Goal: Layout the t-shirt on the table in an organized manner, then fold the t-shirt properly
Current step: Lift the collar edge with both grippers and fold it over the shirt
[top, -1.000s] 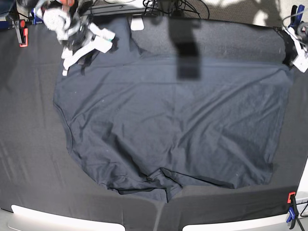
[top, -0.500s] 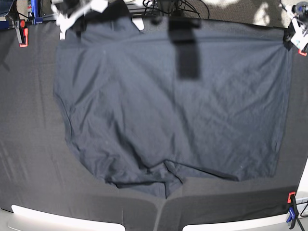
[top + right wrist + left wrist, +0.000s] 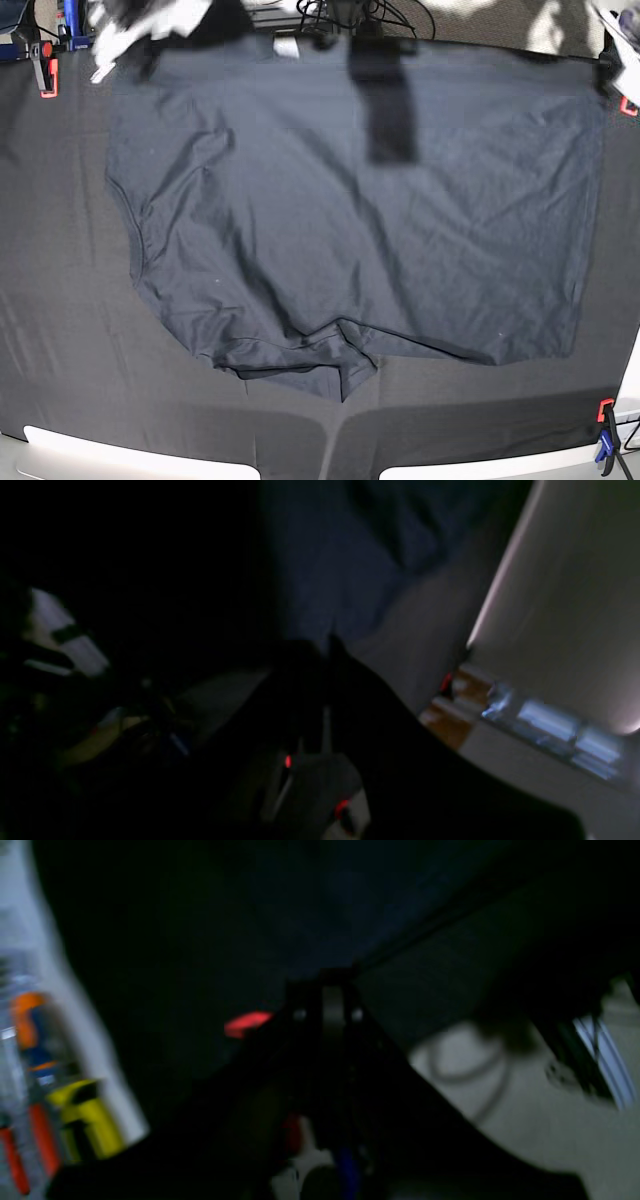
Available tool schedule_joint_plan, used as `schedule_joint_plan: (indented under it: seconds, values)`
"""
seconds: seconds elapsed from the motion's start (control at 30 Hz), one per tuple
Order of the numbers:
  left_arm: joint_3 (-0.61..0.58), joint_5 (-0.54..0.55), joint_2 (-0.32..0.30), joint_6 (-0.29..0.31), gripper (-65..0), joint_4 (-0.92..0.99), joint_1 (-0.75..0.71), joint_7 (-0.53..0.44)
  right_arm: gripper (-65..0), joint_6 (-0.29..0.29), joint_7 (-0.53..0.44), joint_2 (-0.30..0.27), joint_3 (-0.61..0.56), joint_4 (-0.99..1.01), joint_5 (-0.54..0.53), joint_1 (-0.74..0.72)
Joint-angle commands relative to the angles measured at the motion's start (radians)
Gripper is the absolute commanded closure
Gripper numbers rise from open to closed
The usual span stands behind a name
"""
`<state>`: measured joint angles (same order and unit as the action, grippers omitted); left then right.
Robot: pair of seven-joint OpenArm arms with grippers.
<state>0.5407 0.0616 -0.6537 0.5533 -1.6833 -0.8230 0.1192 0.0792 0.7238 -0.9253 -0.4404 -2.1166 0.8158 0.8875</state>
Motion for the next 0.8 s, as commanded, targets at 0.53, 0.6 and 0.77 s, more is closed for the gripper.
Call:
schedule_joint_plan:
  seconds: [0.53, 0.6, 0.77]
  values:
    - [0.004, -0.008, 0.091, -0.022, 0.0, -0.011, 0.282, 0.017, 0.0, -0.244, -0.124, 0.201, 0.164, 0.021, -0.46, -0.368]
    - [-0.021, -0.008, 0.091, -0.023, 0.0, -0.008, 0.307, 0.038, 0.0, -0.244, -0.125, 0.224, 0.164, 0.061, -0.461, -0.411]
    - [-0.072, -0.008, 0.091, -0.023, 0.0, 0.068, 0.378, 0.038, 0.0, -0.244, -0.125, 0.277, 0.164, 0.156, -0.461, -0.525]
